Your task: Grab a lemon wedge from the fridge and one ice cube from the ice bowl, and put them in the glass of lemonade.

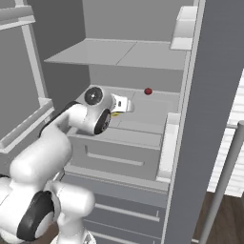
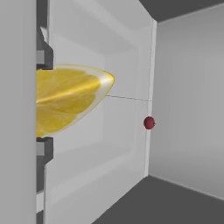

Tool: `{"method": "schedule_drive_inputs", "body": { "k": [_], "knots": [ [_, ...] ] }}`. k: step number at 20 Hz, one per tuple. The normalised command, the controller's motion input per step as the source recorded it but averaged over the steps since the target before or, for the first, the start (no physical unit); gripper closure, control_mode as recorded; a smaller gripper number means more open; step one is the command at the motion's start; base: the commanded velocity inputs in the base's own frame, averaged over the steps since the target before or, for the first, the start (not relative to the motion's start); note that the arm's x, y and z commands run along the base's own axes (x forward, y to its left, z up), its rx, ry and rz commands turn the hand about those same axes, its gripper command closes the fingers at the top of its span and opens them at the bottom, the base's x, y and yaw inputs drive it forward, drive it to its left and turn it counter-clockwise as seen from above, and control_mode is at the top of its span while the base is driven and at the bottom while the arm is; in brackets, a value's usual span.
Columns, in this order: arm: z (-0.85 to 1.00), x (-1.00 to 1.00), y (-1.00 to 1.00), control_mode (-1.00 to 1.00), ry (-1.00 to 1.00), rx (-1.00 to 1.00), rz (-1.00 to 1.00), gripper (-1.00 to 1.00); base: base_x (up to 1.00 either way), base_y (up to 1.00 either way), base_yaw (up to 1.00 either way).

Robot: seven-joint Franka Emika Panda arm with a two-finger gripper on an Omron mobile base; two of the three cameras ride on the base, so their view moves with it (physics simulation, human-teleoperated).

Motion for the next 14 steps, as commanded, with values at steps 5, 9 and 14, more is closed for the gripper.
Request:
{"method": "schedule_drive_inputs", "body": {
  "k": [5,9,14],
  "knots": [
    [0.52,-1.00,-0.21,-1.00,0.06,0.01,0.02,1.00,0.00,0.00,0.00],
    [0.02,-1.00,0.00,-1.00,0.14,0.00,0.08,1.00,0.00,0.00,0.00],
    [-0.24,-1.00,0.21,-1.00,0.07,-0.09,0.15,1.00,0.00,0.00,0.00]
  ]
}}
